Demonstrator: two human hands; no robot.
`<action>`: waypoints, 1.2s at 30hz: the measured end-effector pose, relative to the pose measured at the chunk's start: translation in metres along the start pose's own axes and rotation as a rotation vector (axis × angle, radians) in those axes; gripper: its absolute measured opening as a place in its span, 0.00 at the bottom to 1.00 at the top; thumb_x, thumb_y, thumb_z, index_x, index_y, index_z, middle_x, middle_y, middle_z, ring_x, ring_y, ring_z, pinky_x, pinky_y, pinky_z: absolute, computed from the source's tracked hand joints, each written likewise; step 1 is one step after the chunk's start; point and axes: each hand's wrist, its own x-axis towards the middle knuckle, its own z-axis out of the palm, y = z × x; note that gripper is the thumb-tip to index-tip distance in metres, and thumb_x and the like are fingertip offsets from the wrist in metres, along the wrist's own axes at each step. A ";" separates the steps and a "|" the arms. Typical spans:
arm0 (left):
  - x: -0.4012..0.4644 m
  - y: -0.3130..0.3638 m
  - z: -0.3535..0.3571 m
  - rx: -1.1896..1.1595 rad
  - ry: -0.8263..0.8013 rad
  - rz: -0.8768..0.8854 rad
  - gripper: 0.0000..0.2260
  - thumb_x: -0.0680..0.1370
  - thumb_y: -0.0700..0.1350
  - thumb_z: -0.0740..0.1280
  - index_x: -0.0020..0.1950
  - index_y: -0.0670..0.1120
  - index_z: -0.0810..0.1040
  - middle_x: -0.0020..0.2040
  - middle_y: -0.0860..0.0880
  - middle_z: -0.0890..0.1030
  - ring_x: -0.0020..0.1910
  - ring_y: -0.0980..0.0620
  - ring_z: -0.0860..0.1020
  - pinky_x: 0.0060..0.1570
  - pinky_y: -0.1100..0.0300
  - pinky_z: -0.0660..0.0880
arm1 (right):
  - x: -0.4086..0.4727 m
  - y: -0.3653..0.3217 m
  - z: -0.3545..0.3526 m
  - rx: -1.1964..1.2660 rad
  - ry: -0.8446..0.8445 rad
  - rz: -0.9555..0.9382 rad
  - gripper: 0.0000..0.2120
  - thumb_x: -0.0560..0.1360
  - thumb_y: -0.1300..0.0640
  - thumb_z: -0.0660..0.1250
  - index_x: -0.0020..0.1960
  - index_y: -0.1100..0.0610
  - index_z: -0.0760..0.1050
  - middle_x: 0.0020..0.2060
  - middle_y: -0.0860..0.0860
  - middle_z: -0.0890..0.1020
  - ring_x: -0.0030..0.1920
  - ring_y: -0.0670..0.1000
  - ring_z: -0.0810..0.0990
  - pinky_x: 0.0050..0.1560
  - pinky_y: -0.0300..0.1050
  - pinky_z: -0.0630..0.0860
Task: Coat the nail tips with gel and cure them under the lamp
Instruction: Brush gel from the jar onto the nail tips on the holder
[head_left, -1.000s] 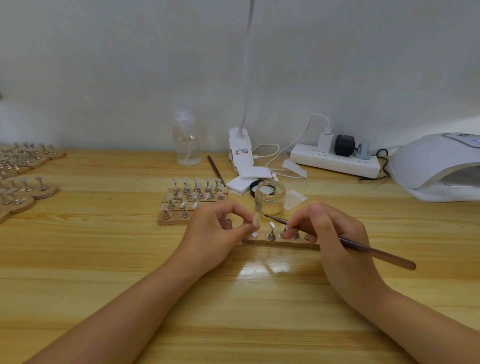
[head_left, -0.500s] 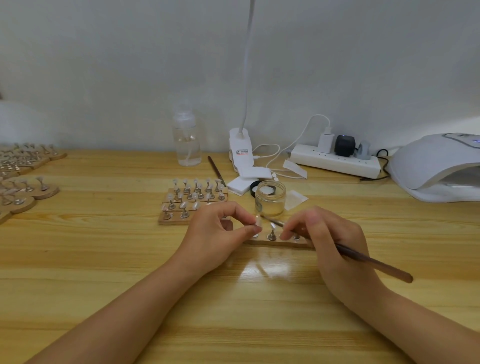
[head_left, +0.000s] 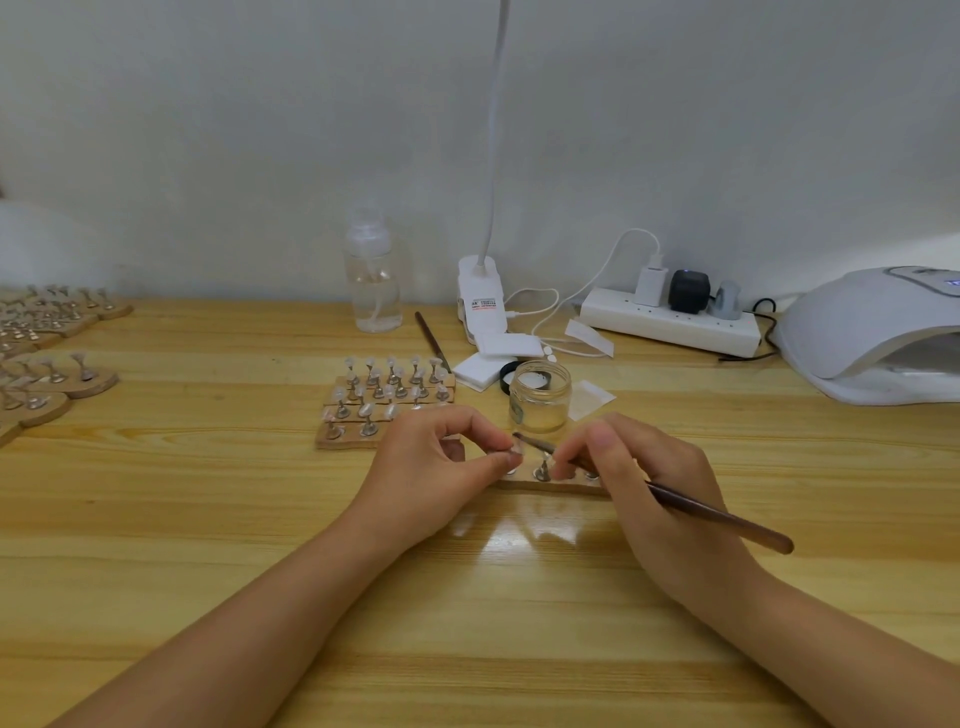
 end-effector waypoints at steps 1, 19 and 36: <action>0.000 0.000 0.000 0.002 0.001 0.004 0.09 0.67 0.41 0.75 0.32 0.53 0.79 0.25 0.52 0.76 0.24 0.55 0.64 0.25 0.71 0.61 | -0.001 0.000 0.000 0.020 0.001 -0.004 0.19 0.75 0.46 0.51 0.36 0.51 0.76 0.32 0.45 0.80 0.36 0.44 0.78 0.40 0.35 0.69; 0.002 -0.005 0.000 0.017 -0.006 0.037 0.06 0.67 0.42 0.75 0.34 0.52 0.80 0.26 0.39 0.71 0.24 0.55 0.61 0.26 0.72 0.60 | 0.000 0.000 0.000 -0.001 0.026 0.018 0.19 0.74 0.46 0.51 0.37 0.52 0.76 0.34 0.43 0.80 0.38 0.43 0.78 0.43 0.36 0.71; 0.001 -0.004 -0.001 0.004 -0.035 0.045 0.08 0.68 0.39 0.74 0.34 0.49 0.78 0.21 0.61 0.72 0.20 0.59 0.63 0.25 0.74 0.59 | -0.004 0.001 -0.001 0.083 0.071 -0.036 0.19 0.75 0.49 0.52 0.34 0.51 0.77 0.30 0.46 0.81 0.37 0.41 0.79 0.43 0.46 0.72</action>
